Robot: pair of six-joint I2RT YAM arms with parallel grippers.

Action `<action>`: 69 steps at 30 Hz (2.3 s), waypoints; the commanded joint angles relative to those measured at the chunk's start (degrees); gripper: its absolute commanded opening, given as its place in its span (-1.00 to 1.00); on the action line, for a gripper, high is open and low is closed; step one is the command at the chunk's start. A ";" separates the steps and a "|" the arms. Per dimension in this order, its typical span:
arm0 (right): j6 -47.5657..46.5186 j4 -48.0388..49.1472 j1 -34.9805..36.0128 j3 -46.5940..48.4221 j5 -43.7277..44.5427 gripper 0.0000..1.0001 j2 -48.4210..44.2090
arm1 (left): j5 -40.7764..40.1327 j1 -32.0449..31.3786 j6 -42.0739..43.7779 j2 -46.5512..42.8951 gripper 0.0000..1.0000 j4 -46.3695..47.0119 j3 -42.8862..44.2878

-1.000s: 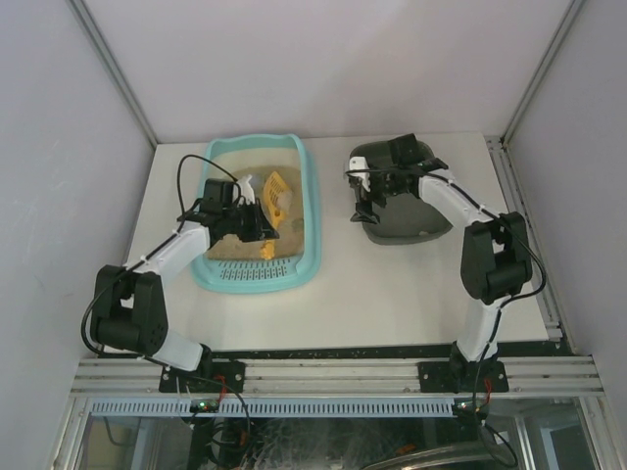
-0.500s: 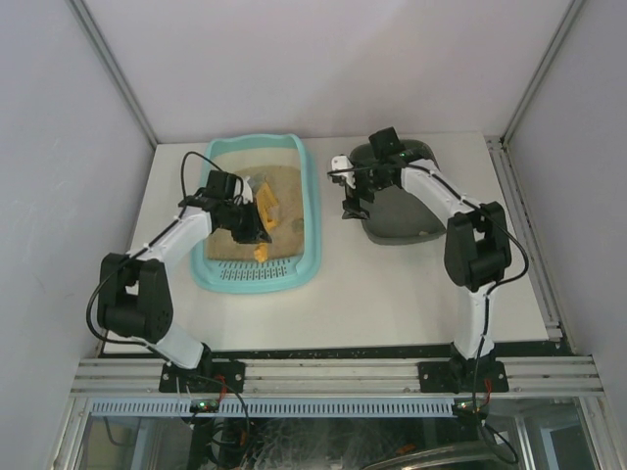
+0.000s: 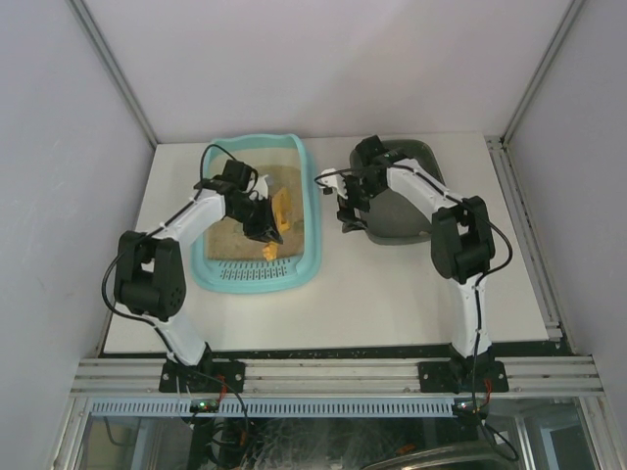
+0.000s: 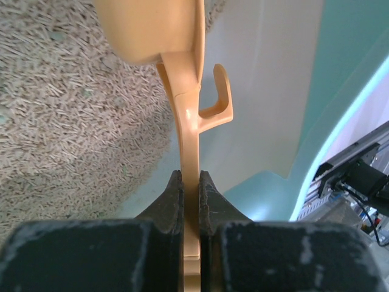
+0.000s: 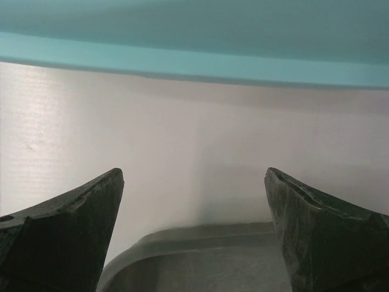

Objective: Clean the litter box

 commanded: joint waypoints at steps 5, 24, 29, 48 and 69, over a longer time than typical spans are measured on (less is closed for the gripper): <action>-2.23 -5.64 2.10 2.52 -0.09 1.00 0.23 | -1.68 -2.63 1.42 -3.67 -1.00 -10.45 2.66; -0.58 -10.72 2.04 8.92 0.17 1.00 3.87 | -2.62 -3.45 -1.17 -0.76 -1.00 -19.30 5.49; -0.05 -11.97 2.12 11.88 0.00 1.00 5.73 | -0.83 -6.53 -1.67 4.32 -1.00 -18.51 8.53; 3.68 -7.95 2.70 11.21 -2.18 0.98 6.87 | 16.88 -4.47 -12.36 -1.53 -1.00 9.89 -6.61; 4.10 -4.94 2.81 7.71 -0.90 0.98 5.91 | 14.37 7.57 -13.94 -8.40 -1.00 25.21 -22.20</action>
